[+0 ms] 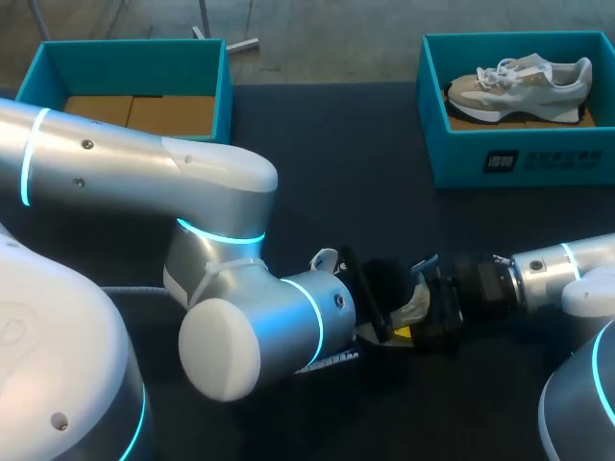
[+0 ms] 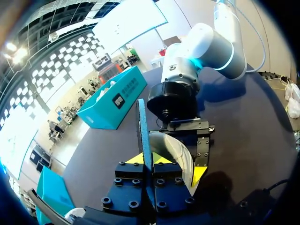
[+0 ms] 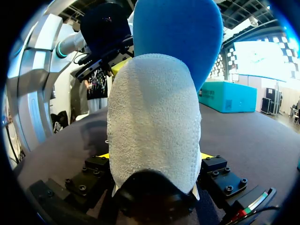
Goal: Take the shoe out of the shoebox, open the shoe tongue, remove and reinsert the insole, then place the shoe into the shoebox
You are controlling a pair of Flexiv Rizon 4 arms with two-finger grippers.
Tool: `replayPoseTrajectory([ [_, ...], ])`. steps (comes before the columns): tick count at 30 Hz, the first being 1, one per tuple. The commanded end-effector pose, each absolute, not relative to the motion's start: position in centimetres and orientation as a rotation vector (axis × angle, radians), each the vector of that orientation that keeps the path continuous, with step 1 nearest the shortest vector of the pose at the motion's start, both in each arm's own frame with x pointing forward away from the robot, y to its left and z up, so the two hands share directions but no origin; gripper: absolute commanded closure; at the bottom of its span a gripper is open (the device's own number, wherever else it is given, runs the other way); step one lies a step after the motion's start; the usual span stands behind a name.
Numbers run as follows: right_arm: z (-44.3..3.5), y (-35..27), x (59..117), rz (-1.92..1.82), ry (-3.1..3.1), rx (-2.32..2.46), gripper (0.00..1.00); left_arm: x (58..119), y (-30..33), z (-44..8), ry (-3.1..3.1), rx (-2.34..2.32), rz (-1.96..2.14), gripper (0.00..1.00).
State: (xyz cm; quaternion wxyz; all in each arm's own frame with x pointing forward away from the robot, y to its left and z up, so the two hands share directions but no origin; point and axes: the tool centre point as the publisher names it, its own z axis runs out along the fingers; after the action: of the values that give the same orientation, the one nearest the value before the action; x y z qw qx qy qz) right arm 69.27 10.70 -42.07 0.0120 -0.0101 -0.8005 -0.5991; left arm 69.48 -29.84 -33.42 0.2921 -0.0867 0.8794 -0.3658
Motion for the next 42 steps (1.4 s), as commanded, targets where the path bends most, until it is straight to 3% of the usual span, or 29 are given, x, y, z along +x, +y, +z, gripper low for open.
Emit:
replayPoseTrajectory([
  [1, -42.2, 10.9, 69.1, -1.864, -2.5, -0.032, 1.0, 69.2, -29.8, -32.6, 2.343, -0.232, -0.974, 1.0],
  [42, -42.2, 10.9, 69.1, -1.864, -2.5, -0.032, 1.0, 71.4, -32.7, -25.2, 2.71, -0.479, -0.84, 1.0],
])
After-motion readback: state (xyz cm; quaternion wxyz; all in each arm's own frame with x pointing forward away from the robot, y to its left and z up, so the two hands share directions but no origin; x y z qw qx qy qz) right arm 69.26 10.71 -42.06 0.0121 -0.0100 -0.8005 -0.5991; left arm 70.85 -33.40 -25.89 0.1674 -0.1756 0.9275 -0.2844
